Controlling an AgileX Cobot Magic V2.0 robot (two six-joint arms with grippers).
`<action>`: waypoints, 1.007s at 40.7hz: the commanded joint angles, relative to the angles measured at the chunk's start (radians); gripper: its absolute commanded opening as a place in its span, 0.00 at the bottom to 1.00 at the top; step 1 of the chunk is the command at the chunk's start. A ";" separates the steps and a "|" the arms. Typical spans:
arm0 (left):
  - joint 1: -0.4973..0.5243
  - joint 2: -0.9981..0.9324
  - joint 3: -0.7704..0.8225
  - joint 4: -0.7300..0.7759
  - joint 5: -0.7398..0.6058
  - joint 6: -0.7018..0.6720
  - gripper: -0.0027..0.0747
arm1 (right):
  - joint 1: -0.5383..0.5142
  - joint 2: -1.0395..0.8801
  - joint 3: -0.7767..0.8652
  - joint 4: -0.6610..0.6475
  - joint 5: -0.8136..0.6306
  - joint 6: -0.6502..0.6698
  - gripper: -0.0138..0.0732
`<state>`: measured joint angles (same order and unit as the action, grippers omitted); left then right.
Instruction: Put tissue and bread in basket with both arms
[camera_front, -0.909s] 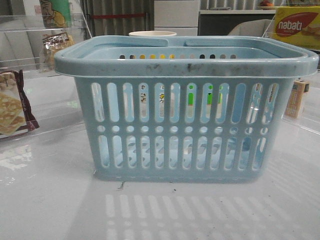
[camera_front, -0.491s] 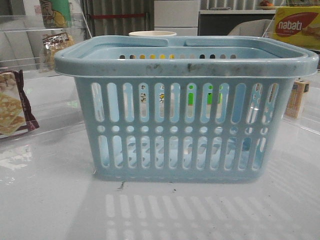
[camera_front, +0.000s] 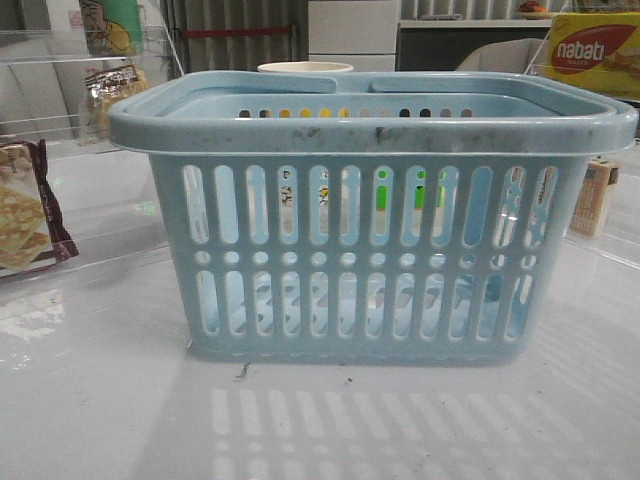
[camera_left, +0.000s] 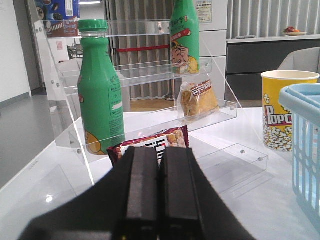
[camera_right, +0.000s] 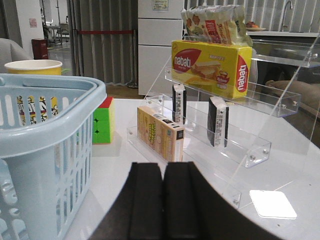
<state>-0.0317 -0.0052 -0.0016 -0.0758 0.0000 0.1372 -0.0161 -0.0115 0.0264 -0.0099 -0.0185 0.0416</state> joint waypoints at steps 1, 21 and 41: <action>-0.006 -0.018 -0.080 -0.015 -0.039 -0.005 0.16 | -0.006 -0.010 -0.087 -0.012 -0.077 -0.004 0.22; -0.006 0.240 -0.687 -0.104 0.363 -0.005 0.16 | -0.006 0.228 -0.683 -0.012 0.458 -0.005 0.22; -0.006 0.566 -0.788 -0.104 0.684 -0.005 0.16 | -0.006 0.564 -0.782 -0.014 0.755 -0.006 0.22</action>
<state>-0.0317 0.5171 -0.7620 -0.1675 0.7388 0.1372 -0.0161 0.5033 -0.7221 -0.0099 0.7805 0.0416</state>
